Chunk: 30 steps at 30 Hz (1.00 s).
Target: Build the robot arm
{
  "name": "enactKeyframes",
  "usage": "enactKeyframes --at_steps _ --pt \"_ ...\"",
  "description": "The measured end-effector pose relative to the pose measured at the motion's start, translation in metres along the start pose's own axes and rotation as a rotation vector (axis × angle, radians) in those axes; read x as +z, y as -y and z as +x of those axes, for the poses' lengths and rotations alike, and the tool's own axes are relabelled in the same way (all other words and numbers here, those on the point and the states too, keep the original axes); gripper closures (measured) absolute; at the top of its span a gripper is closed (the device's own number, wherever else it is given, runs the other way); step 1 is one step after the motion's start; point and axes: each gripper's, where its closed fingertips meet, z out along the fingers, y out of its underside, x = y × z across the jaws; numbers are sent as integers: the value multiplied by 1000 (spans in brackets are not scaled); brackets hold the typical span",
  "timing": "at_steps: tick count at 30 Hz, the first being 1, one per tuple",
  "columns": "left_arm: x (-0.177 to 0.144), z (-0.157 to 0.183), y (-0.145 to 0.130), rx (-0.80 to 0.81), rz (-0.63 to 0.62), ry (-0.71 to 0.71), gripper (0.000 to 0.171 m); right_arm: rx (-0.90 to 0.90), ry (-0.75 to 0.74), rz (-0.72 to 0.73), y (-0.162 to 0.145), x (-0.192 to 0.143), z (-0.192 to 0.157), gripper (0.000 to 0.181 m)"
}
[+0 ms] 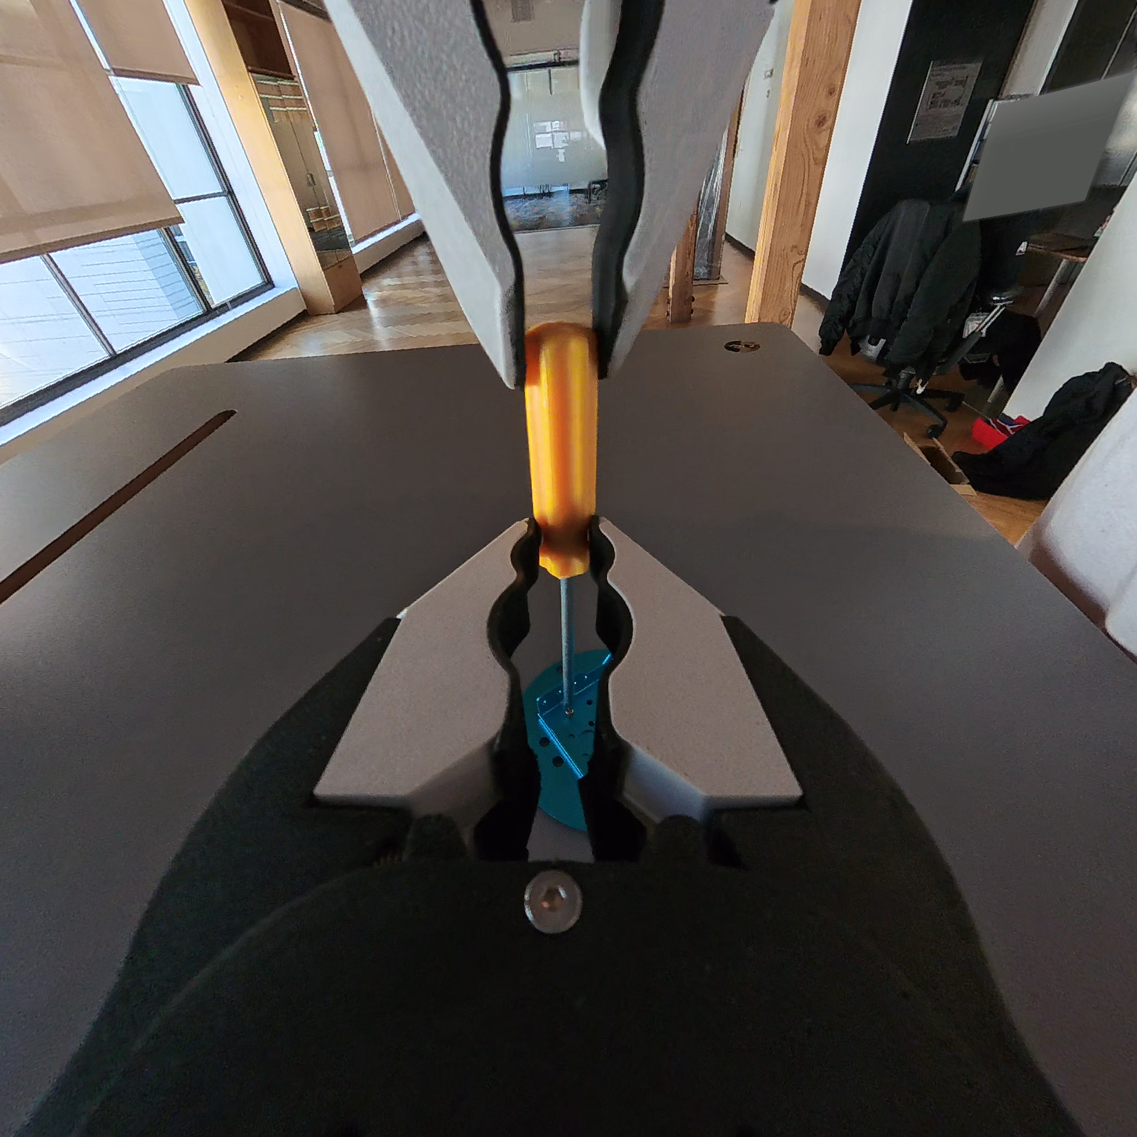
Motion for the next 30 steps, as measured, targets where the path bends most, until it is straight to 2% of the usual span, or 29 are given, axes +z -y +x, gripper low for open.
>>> enactKeyframes --at_steps 3,6,8,10,13,15,17,21,24,26,28,30 --pt "1 0 0 10 -5 12 157 193 6 -48 -3 0 -1 163" --pt "3 0 0 30 -13 26 157 560 41 -52 -2 0 -2 164" --pt "3 1 0 30 -19 23 158 660 63 -47 -4 1 -4 163" --pt "1 0 0 28 -14 23 158 586 59 -17 0 1 -2 164" --pt "-1 -2 0 9 -4 20 158 255 49 11 2 1 -5 154" --pt "0 -2 0 11 -3 21 158 108 -27 10 0 2 1 165" --pt "0 -1 0 9 0 18 158 53 -30 13 1 4 0 165" --pt "0 -2 0 3 3 23 158 185 2 -49 -2 5 2 165" --pt "0 -2 0 -9 6 21 157 489 33 -109 -3 5 1 165" --pt "-1 -3 0 -6 6 22 157 645 35 -99 0 6 2 165" --pt "-3 -3 -1 -9 9 19 157 670 43 -93 3 7 3 164" --pt "-5 -3 -1 -8 11 13 157 547 45 -70 7 7 4 165"
